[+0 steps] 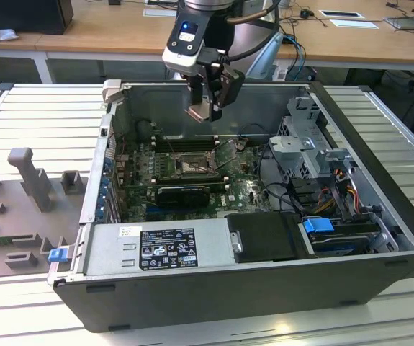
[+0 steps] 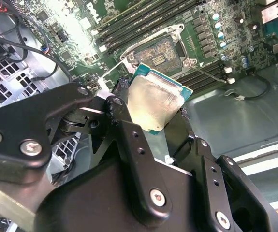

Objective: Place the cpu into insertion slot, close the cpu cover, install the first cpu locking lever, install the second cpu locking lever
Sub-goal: 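Place the cpu into insertion slot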

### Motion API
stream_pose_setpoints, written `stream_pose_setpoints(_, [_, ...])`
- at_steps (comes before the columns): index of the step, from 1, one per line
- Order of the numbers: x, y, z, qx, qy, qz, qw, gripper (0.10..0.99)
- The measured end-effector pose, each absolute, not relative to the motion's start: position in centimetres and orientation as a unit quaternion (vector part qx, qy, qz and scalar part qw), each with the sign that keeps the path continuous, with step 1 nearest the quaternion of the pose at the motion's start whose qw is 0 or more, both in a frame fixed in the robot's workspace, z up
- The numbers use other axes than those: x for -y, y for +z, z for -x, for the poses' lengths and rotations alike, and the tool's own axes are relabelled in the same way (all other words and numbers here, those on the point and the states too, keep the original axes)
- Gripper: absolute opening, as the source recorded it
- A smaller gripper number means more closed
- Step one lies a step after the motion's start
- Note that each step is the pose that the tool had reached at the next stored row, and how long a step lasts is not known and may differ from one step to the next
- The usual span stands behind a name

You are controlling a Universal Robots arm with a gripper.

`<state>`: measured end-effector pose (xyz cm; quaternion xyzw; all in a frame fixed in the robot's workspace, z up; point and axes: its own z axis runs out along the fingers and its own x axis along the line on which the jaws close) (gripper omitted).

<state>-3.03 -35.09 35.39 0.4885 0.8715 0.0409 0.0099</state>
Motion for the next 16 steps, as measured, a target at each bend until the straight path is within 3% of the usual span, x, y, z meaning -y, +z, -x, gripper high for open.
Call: stream_pose_setpoints(16, [35.09, 35.32, 3.04, -0.859, 0.041, -0.511, 0.011, 0.537])
